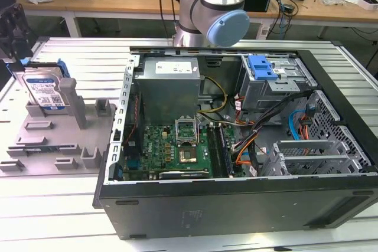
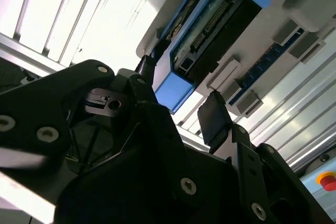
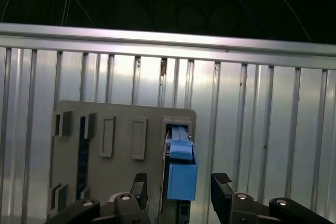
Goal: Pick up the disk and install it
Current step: 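Pick up the disk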
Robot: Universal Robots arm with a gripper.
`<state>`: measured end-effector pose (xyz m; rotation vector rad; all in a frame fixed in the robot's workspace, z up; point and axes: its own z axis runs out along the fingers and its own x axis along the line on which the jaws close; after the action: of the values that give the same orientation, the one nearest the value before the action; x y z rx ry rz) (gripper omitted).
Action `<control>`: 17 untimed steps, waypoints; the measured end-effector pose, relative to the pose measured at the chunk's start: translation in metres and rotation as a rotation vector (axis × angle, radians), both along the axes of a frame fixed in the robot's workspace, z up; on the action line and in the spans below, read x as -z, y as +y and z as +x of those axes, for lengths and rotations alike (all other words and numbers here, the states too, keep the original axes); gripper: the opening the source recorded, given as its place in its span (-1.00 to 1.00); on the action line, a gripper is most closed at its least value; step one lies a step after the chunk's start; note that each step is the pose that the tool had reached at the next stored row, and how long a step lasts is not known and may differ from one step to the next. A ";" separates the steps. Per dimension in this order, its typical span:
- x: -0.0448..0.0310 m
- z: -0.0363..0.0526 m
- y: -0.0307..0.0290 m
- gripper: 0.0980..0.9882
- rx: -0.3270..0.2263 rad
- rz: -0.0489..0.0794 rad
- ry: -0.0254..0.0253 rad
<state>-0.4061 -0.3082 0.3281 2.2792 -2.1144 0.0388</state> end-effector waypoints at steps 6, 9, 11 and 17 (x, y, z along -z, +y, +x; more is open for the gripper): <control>0.0045 0.0000 0.0000 0.13 0.001 0.000 -0.0001; 0.0075 0.0000 0.0000 0.13 0.001 0.000 -0.0002; 0.0093 0.0000 0.0000 0.13 0.002 0.000 0.0000; 0.0148 0.0000 0.0000 0.13 0.003 0.000 -0.0001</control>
<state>-0.4061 -0.3082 0.3132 2.2762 -2.1176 0.0387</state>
